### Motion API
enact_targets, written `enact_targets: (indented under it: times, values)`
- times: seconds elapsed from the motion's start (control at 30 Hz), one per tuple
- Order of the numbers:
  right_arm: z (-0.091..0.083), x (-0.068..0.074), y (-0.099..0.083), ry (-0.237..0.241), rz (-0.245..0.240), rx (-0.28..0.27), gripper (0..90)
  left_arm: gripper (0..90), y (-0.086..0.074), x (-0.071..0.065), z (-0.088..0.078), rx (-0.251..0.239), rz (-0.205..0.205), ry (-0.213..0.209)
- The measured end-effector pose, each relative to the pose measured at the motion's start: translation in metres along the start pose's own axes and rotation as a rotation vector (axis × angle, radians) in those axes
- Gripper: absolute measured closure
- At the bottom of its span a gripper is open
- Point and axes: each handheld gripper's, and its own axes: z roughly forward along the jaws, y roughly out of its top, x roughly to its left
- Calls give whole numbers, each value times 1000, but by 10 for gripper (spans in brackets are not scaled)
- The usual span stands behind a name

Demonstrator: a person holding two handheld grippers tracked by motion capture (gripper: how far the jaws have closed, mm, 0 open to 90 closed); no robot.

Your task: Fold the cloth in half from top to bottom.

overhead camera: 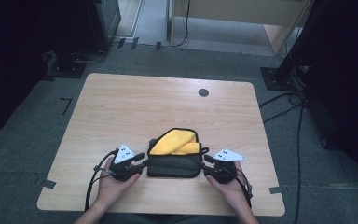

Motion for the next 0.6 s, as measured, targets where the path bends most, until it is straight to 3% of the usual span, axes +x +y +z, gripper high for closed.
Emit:
enact_targets:
  times: [0.13, 0.2, 0.27, 0.37, 0.43, 0.5, 0.6]
  values:
    - [6, 8, 1, -6, -20, -1, 522, 568, 2, 0, 2, -12, -21, -15]
    - [11, 11, 2, -12, -9, -7, 633, 565, 4, -1, 5, -9, -22, -14]
    - [14, 14, 2, -44, -33, -3, 756, 595, 4, -2, 9, 11, -22, 12]
    - [14, 15, 3, -49, -37, 0, 779, 685, 3, -1, 11, 30, -16, 22]
    - [12, 13, 3, -48, -35, -8, 712, 703, 4, -1, 11, 31, -12, 21]
    - [10, 10, 4, -47, -10, -24, 563, 693, 5, -1, 10, 24, -16, 18]
    - [13, 4, 5, -30, 24, -10, 501, 628, 5, 0, 12, 32, -25, 9]
